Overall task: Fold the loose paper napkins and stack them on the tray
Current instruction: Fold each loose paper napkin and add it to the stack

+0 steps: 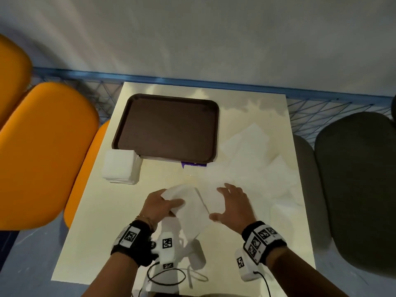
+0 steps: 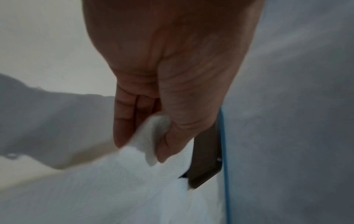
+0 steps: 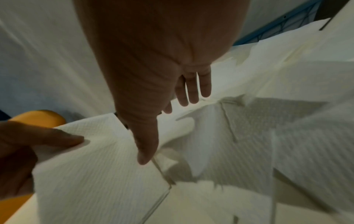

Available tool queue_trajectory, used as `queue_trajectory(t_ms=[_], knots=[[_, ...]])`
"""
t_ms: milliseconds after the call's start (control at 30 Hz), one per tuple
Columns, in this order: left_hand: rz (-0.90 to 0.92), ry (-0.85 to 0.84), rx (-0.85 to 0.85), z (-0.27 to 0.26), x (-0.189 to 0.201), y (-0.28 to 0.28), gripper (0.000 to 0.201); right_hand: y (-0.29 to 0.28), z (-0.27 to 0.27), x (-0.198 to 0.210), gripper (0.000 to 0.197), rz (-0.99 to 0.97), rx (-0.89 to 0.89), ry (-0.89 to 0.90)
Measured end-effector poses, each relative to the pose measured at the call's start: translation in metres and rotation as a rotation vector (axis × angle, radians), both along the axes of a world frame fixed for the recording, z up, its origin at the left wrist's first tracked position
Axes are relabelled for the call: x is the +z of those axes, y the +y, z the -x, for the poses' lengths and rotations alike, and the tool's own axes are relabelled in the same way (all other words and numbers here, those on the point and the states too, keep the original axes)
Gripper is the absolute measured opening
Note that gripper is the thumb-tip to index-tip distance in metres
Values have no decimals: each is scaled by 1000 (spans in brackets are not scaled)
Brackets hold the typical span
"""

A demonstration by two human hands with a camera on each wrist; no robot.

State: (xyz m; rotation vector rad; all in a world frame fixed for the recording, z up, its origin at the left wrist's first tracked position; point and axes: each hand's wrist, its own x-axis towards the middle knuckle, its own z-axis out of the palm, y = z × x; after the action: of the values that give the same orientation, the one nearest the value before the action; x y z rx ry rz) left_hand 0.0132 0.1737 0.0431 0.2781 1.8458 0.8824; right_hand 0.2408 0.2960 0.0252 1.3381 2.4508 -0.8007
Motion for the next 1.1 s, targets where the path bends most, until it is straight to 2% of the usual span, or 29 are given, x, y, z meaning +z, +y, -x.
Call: queue_trajectory(t_ms=[67,167,233,333,400,467,567,700,800,967,1100], knots=[[-96,-72,47,1,23,-10,37,3,3,14,104,69,-26,119],[-223,-141,76,2,55,-19,50,5,13,44,104,363,-103,326],[-297,-164,92,2,72,-20,59,6,22,62,83,538,-100,439],[-363,-193,115,1,89,-16,67,9,32,83,27,641,-122,639],[-379,-222,139,1,96,-13,69,13,34,94,12,639,-121,705],[-395,-254,158,-1,100,-8,65,20,32,105,14,603,-63,705],[-392,-269,205,-5,102,-2,55,31,25,118,16,570,38,611],[-389,-246,224,-9,101,4,48,34,19,128,17,527,85,546],[-395,-262,231,-8,99,6,45,31,16,130,12,510,15,575],[-389,-242,223,-4,89,7,39,25,18,121,13,371,-237,590],[-384,-248,280,-5,74,7,34,12,27,111,11,312,-319,560]])
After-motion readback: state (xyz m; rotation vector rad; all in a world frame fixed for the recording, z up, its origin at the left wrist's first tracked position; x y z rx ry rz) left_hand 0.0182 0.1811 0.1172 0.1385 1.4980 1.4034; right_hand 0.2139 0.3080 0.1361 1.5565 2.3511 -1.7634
